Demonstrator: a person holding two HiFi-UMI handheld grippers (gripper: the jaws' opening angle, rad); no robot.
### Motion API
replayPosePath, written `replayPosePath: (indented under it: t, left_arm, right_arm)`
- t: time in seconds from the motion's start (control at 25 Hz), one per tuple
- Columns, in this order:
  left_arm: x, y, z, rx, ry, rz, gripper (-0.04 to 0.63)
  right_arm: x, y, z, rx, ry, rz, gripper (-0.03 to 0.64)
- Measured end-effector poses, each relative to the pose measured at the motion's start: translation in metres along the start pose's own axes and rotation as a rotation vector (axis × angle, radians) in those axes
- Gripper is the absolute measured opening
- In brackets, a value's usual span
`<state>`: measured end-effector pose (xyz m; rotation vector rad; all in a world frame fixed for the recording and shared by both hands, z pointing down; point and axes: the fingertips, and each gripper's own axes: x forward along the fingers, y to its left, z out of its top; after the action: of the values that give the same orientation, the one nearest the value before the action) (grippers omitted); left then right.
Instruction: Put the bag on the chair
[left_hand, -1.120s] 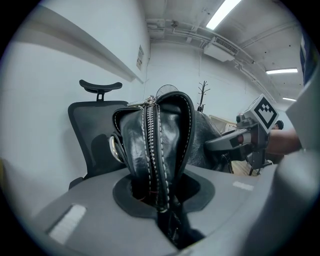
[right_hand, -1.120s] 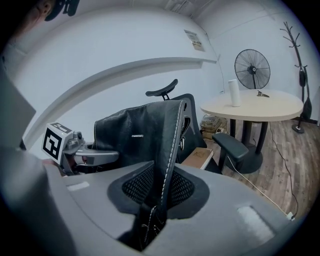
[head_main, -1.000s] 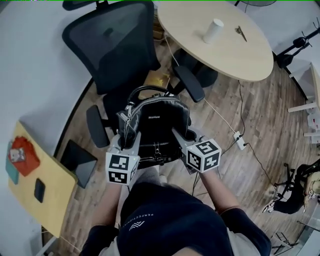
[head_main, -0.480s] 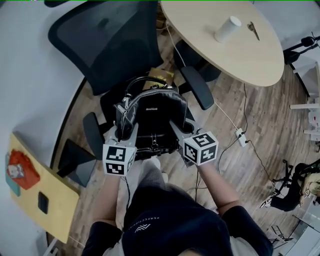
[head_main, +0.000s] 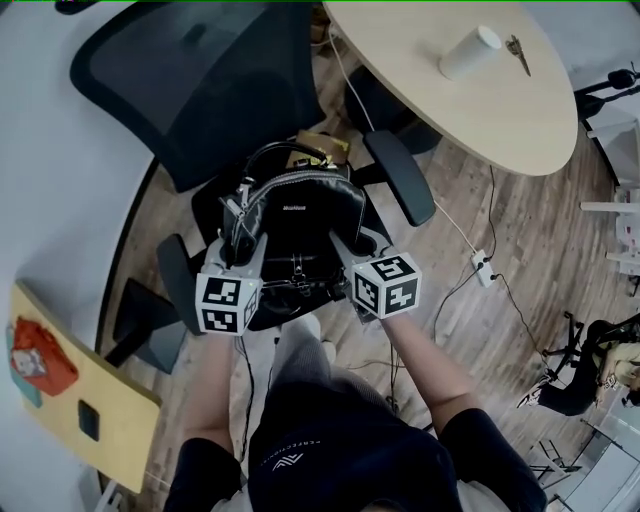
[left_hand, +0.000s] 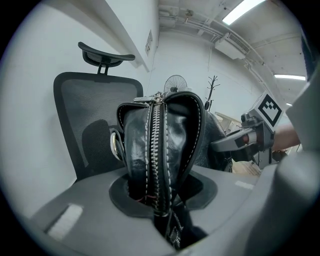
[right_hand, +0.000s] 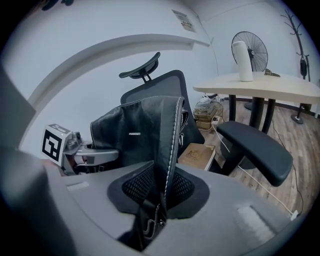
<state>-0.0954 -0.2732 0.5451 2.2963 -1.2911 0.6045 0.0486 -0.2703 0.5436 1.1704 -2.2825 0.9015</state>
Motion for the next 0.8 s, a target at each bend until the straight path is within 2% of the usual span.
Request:
replayPosePath:
  t: [0.44,0.8]
  left_arm:
    - [0.043,0.028,-0.029,0.004,0.057,0.01,0.166]
    - [0.058,0.047,-0.049,-0.054,0.066,0.029,0.189]
  right_arm:
    - [0.044,-0.022,-0.026,0.067,0.05,-0.037,0.067]
    - [0.064,-0.024,-0.034,0.055,0.07,-0.01,0.067]
